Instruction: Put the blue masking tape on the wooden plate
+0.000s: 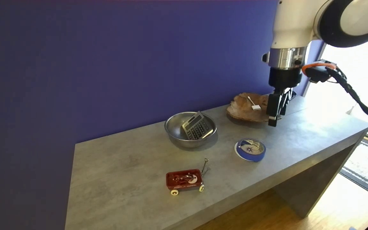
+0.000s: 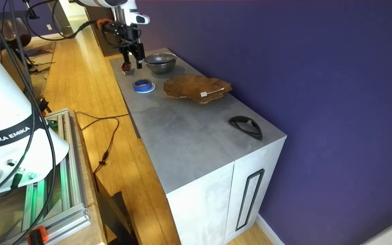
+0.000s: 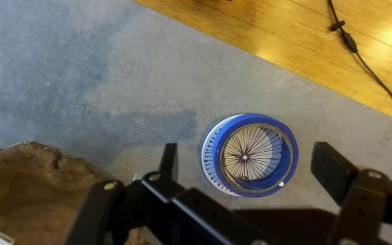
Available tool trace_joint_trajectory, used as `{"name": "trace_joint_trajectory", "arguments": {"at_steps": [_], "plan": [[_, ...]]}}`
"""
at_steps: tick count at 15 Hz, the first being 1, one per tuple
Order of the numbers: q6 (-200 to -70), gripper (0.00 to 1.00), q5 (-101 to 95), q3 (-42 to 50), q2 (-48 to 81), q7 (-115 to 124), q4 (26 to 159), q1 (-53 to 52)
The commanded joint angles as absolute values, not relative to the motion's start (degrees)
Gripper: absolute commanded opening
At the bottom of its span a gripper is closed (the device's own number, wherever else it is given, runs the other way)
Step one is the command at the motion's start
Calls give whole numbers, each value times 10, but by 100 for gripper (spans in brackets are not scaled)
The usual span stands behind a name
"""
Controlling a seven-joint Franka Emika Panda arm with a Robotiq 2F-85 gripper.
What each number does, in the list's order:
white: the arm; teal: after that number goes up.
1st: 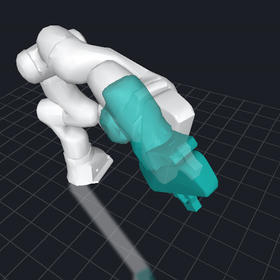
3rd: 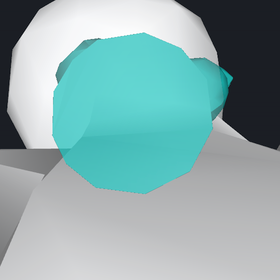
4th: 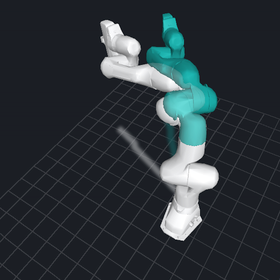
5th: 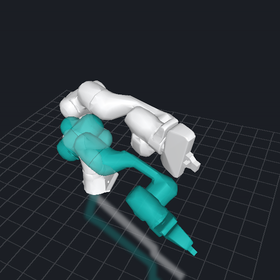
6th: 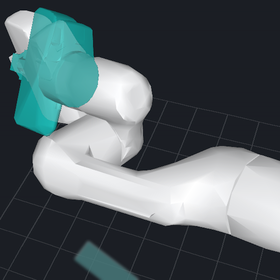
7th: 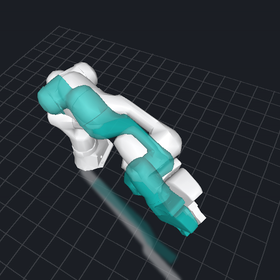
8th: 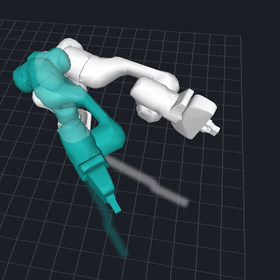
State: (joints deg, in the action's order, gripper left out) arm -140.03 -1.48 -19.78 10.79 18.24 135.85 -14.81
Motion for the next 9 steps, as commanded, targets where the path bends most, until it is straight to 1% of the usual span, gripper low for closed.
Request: {"name": "trace_joint_trajectory", "arguments": {"at_steps": [1, 3, 5, 9], "plan": [[-1399, 100, -7, -180, 121, 173, 1347, -167], [-1399, 100, -6, -178, 134, 169, 1332, -168], [-1450, 100, -16, -167, 134, 220, 1356, -179], [-1567, 100, 39, -167, 174, 236, 1395, -186]]}}
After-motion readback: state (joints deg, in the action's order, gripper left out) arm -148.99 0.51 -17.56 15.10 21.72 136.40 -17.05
